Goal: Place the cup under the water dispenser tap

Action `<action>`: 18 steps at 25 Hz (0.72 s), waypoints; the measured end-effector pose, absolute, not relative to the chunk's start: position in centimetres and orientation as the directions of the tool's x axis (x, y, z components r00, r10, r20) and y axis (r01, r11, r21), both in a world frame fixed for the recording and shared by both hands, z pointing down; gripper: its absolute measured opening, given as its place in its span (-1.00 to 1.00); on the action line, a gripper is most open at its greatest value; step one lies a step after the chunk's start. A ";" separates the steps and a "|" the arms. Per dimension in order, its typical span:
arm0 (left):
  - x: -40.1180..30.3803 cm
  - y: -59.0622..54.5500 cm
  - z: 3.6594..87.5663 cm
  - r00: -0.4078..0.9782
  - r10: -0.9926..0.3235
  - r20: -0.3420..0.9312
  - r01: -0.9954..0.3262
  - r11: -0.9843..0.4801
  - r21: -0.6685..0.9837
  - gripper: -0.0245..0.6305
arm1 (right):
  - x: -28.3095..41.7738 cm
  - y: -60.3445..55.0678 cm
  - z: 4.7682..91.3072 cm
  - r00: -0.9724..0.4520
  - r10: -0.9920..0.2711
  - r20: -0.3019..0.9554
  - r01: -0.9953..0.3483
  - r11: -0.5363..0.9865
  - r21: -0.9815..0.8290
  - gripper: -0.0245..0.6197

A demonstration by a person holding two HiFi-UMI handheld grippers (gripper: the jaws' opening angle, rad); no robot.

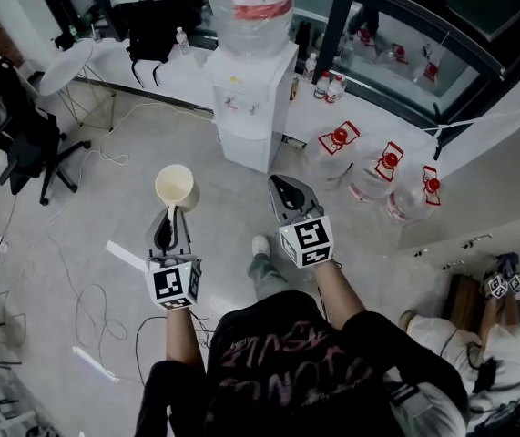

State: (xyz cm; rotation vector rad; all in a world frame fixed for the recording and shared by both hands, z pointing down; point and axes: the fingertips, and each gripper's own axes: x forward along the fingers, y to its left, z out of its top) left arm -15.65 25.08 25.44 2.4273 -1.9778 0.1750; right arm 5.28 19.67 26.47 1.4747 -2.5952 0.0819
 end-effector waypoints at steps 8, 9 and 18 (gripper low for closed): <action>-14.9 13.1 27.5 0.230 -0.966 0.116 -0.971 -0.236 -0.045 -0.78 | 4.1 7.6 28.7 -0.527 -0.820 0.224 -0.839 0.544 0.019 -0.88; -14.6 11.6 27.7 0.236 -0.965 0.117 -0.969 -0.242 -0.046 -0.78 | 4.1 6.0 28.8 -0.527 -0.819 0.226 -0.838 0.545 0.020 -0.88; -12.9 -0.4 28.5 0.250 -0.959 0.136 -0.965 -0.258 -0.045 -0.78 | 5.0 -5.7 29.8 -0.543 -0.805 0.239 -0.830 0.558 -0.008 -0.88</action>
